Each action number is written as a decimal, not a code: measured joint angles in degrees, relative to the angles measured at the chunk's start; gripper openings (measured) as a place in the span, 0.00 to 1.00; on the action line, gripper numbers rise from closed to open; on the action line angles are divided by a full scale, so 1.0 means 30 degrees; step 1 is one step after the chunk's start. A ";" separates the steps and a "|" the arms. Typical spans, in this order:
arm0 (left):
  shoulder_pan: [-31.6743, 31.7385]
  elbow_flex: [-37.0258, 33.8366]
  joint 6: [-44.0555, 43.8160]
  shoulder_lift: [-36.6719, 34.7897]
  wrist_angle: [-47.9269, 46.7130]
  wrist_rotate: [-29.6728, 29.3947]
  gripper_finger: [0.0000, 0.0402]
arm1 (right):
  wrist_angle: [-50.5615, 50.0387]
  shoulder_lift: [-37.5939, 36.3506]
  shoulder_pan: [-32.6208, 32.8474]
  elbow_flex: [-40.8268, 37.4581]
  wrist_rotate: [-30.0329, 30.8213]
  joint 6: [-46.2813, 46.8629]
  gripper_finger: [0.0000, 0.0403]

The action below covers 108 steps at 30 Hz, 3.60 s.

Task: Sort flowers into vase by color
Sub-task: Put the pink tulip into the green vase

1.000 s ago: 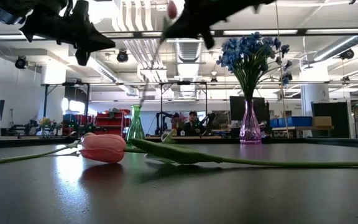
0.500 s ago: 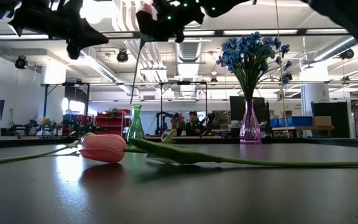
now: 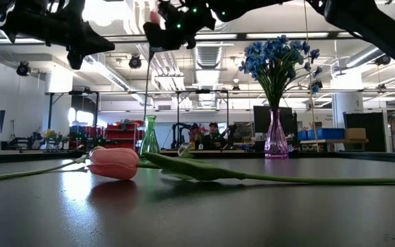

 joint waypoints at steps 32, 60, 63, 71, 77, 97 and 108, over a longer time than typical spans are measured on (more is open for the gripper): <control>0.0007 0.0029 -0.0565 0.0451 -0.0029 -0.0625 0.00 | -0.1115 -0.0119 -0.0522 -0.1195 -0.0204 0.0841 0.04; -0.0010 0.0044 -0.1626 0.1288 -0.0181 0.0330 0.00 | -0.8184 -0.2496 -0.0599 -0.1042 -0.2163 0.4016 0.37; -0.0020 0.0044 -0.1647 0.1273 -0.0619 0.0731 0.00 | -1.0413 -0.3535 -0.0602 -0.1042 -0.2167 0.4368 0.33; -0.0105 0.0044 -0.1213 0.1146 -0.3749 0.0379 0.00 | -1.4044 -0.5062 -0.0213 -0.1707 -0.5224 0.4293 0.14; -0.1405 0.0044 -0.0195 0.0745 -0.6254 -0.2985 0.00 | -1.3143 -0.6264 0.0200 -0.4836 -0.6256 0.4125 0.03; -1.0876 0.0044 -1.2060 0.2881 -1.0729 -1.0391 0.10 | -1.0295 -1.4368 0.1995 -1.4005 -0.4130 0.7501 0.02; -1.4963 0.0044 -1.7767 0.8489 -1.1065 -1.3959 0.34 | -1.0332 -1.7351 0.1853 -1.6701 -0.4007 0.7297 0.02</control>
